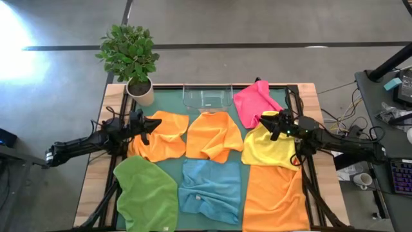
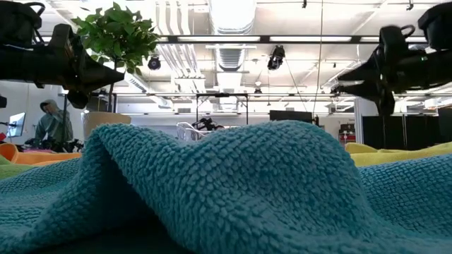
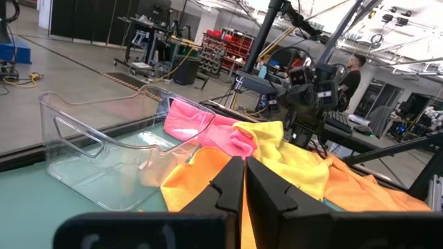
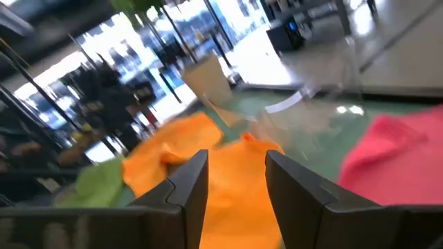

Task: Fold microfiber towels
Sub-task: Fold the blue microfiber towel

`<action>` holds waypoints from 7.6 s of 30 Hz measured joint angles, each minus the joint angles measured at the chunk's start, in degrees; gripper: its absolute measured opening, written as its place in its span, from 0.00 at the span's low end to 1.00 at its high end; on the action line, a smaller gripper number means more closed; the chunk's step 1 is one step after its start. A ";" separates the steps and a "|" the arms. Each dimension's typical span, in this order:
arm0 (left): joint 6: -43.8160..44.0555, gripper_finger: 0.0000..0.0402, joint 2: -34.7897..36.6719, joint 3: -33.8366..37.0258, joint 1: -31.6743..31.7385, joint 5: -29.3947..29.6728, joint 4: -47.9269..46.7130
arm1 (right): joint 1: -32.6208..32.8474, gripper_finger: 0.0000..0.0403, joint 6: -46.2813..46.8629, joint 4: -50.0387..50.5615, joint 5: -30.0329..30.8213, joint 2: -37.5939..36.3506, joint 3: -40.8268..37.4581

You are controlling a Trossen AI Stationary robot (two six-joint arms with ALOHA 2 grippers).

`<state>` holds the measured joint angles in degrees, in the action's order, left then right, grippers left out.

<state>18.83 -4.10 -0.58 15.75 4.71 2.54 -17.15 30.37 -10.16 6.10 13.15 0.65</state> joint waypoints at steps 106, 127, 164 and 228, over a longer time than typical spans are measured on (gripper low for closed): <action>0.02 0.00 -0.26 0.02 -0.02 0.00 -0.02 | 65.10 0.33 9.58 39.28 -1.46 90.17 78.22; 0.01 0.00 -0.30 0.01 -0.02 0.00 -0.02 | 63.45 0.33 13.01 33.42 3.09 95.56 78.22; 0.00 0.00 -0.54 0.00 0.00 0.00 -0.03 | 62.86 0.22 26.46 37.37 4.59 98.86 78.31; 0.01 0.00 -0.74 0.00 0.00 0.02 -0.04 | 61.13 0.02 25.96 43.09 1.43 97.00 82.61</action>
<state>18.84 -4.84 -0.58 15.75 4.73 2.50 43.99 56.34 32.93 7.53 110.15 83.26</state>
